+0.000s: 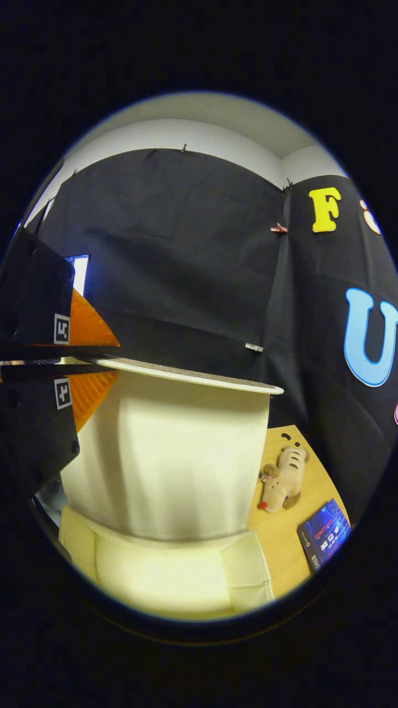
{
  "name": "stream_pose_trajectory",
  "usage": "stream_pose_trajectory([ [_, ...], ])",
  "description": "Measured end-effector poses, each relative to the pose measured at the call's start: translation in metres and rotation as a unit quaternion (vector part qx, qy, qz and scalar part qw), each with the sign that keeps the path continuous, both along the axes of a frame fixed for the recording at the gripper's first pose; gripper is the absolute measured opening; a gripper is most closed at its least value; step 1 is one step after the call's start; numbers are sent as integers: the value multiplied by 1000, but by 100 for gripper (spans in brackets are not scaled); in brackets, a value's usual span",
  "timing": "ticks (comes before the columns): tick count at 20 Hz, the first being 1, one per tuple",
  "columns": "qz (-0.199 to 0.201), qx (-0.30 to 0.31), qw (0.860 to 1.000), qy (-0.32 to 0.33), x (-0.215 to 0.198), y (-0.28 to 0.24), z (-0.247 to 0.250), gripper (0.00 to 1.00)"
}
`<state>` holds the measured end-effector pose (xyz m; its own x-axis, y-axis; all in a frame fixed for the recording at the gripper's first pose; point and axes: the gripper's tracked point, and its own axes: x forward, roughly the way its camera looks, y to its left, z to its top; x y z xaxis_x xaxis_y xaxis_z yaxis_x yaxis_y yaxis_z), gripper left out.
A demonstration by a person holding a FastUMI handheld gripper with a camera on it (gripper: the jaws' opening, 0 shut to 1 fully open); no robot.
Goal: Open the storage box then place both shoes into the box .Put the left shoe in first, then the right shoe, with the right side of both shoes facing outward in a uniform manner.
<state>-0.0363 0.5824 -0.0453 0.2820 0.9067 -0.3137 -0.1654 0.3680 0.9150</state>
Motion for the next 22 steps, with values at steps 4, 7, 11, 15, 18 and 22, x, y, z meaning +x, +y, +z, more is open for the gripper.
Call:
stream_pose_trajectory([
  [4,27,-43,999,-14,-3,34,-40,9],
  [7,39,-71,997,-18,-5,49,-68,10],
  [11,39,-89,995,-31,1,50,-83,13],
  [15,64,-99,989,-87,1,17,-71,59],
  [18,36,-120,983,-131,10,-28,-56,93],
  [22,-24,-167,966,-194,24,-106,-35,98],
])
